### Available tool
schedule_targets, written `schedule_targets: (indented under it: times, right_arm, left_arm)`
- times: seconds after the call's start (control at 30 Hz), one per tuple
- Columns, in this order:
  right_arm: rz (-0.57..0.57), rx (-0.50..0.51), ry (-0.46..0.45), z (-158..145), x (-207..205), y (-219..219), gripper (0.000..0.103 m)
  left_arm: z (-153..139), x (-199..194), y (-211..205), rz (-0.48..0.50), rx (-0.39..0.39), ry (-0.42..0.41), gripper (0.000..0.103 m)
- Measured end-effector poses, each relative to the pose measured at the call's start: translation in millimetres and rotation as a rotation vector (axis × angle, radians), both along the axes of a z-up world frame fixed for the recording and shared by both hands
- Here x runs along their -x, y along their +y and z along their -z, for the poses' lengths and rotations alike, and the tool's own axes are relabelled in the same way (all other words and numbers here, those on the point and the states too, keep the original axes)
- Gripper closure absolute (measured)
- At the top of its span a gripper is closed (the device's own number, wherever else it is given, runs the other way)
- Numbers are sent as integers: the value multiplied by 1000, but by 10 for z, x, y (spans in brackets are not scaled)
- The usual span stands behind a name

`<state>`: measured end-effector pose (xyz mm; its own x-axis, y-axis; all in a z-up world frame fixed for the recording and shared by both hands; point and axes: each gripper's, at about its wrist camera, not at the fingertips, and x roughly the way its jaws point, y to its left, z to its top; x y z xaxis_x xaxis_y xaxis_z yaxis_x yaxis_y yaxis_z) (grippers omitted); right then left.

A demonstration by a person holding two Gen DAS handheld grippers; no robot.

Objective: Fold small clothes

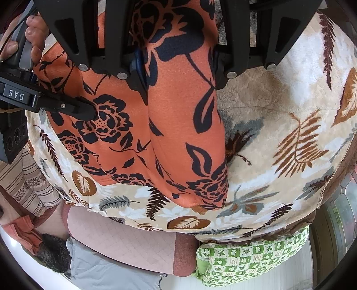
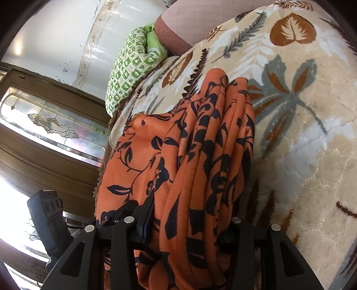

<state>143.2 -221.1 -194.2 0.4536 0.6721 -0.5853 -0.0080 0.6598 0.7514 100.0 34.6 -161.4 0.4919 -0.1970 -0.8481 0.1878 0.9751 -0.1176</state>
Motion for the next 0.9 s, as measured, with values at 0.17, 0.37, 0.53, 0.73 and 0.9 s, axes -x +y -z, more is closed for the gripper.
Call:
schedule_targets:
  times: [0.17,0.37,0.53,0.73,0.9]
  right_arm:
    - [1,4,16,39,-13,2,55]
    - [-1,18,29,99,-13,6,46]
    - [-1,26,25,128,9,2,45]
    - [-3,25,23,137,19,-2,44]
    - [-3,38,24,122,40,4,43]
  left_arm:
    - [41,6,11,2,-10,4,52]
    - [82,12,13,7,-43,-5,44]
    - [100,27,3,13,-89,-30,36]
    - [108,47,-15,16,-138,-62,26]
    - [125,32,38,1,-111,-45,24]
